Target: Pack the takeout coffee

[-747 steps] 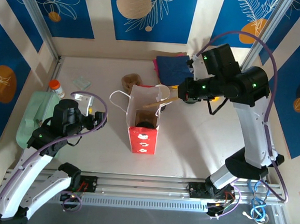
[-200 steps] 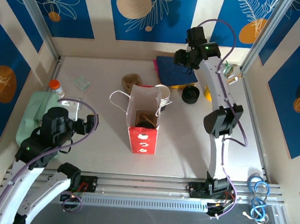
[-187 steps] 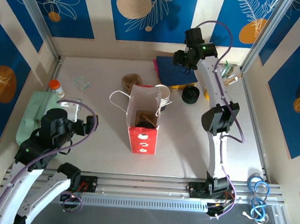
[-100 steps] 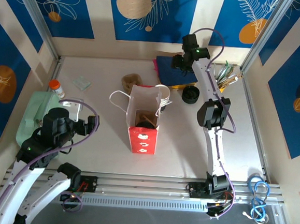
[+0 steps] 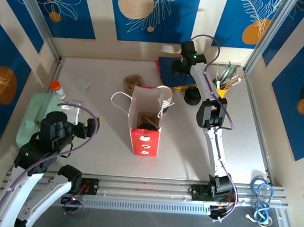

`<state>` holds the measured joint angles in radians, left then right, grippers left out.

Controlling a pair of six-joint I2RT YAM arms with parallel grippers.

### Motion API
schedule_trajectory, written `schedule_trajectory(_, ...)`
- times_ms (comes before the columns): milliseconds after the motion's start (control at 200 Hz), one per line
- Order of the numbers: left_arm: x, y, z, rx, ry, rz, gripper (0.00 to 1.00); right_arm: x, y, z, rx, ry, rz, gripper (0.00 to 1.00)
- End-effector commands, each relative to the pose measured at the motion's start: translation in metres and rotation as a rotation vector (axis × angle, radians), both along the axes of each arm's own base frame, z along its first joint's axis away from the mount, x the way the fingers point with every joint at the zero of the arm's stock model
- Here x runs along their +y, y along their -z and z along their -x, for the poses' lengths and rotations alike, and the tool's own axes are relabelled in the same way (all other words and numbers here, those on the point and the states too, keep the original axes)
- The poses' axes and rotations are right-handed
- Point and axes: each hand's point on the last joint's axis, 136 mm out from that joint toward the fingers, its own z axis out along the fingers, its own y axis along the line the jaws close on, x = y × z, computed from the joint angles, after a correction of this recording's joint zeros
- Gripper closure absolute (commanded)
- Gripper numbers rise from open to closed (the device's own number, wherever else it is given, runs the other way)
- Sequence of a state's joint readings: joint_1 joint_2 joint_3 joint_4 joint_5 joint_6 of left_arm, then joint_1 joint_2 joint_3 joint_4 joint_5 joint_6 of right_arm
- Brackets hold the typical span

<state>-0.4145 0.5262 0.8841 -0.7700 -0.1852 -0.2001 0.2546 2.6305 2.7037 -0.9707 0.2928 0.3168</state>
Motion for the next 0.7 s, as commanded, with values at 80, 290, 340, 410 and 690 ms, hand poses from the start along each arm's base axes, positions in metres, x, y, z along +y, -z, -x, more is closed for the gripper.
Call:
schedule_trajectory(80, 0.004, -0.003, -0.001, -0.025, -0.014, -0.014, 0.07, -0.006, 0.018, -0.01, -0.009, 0.001, 0.037, 0.24)
schedule_trajectory(290, 0.005, -0.002, -0.001, -0.026, -0.015, -0.016, 0.07, -0.011, 0.042, -0.011, 0.026, 0.016, 0.049, 0.24)
schedule_trajectory(340, 0.005, -0.002, -0.001, -0.025, -0.015, -0.018, 0.07, -0.01, 0.047, -0.009, 0.036, 0.011, 0.057, 0.25)
schedule_trajectory(410, 0.005, -0.003, -0.001, -0.027, -0.016, -0.015, 0.07, -0.01, 0.053, -0.008, 0.046, 0.002, 0.075, 0.25)
schedule_trajectory(690, 0.005, -0.003, -0.001, -0.027, -0.017, -0.014, 0.08, -0.003, 0.044, -0.006, 0.052, 0.002, 0.0, 0.44)
